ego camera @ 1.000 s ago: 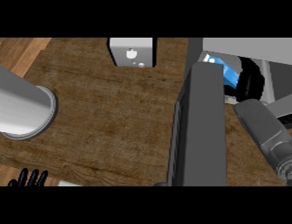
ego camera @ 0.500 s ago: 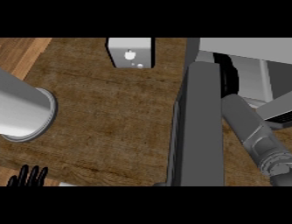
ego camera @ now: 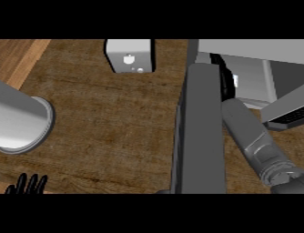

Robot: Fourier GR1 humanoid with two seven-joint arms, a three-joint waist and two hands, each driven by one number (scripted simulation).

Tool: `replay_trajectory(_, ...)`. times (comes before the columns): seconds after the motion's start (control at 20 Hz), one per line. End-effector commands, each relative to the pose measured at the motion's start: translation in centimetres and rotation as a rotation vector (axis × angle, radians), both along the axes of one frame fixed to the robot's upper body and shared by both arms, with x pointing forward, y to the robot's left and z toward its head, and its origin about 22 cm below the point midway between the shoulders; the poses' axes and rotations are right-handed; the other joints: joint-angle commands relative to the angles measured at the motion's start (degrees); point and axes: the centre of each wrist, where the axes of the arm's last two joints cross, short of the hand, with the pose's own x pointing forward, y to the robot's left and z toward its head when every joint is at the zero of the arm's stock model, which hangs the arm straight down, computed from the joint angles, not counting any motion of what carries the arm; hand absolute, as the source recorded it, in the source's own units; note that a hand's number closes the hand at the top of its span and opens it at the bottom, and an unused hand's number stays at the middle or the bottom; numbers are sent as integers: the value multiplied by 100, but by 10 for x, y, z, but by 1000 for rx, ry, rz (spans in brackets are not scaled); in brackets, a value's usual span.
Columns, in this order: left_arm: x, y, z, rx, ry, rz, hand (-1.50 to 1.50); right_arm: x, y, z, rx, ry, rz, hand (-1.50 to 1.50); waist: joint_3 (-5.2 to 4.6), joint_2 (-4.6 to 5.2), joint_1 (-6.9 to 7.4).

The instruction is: Pick up the milk, place it into the microwave and close the microwave

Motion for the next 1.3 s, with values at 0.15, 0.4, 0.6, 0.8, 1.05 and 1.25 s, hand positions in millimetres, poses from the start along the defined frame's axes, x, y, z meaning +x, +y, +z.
replay_trajectory(0.15,-4,4,-2,12,5,8,-150,-13,-5,-19,238,1,104,-150,-1,-63,-232)
replay_trajectory(0.4,-10,-12,6,-4,-2,-14,-150,-33,-8,-45,381,39,167,-150,-5,-128,-345)
replay_trajectory(0.6,-12,-2,6,-3,20,24,-150,-49,-10,-63,426,32,180,-150,-25,-217,-506)
replay_trajectory(0.8,-13,-6,5,2,38,20,-150,-59,-27,-73,449,10,184,-150,-24,-218,-542)
replay_trajectory(1.05,-21,-12,-6,5,57,18,-150,-81,-47,-93,504,8,231,-150,-32,-274,-648)
replay_trajectory(1.25,-31,-7,15,14,71,23,-150,-94,-53,-104,559,44,308,-150,-38,-334,-745)
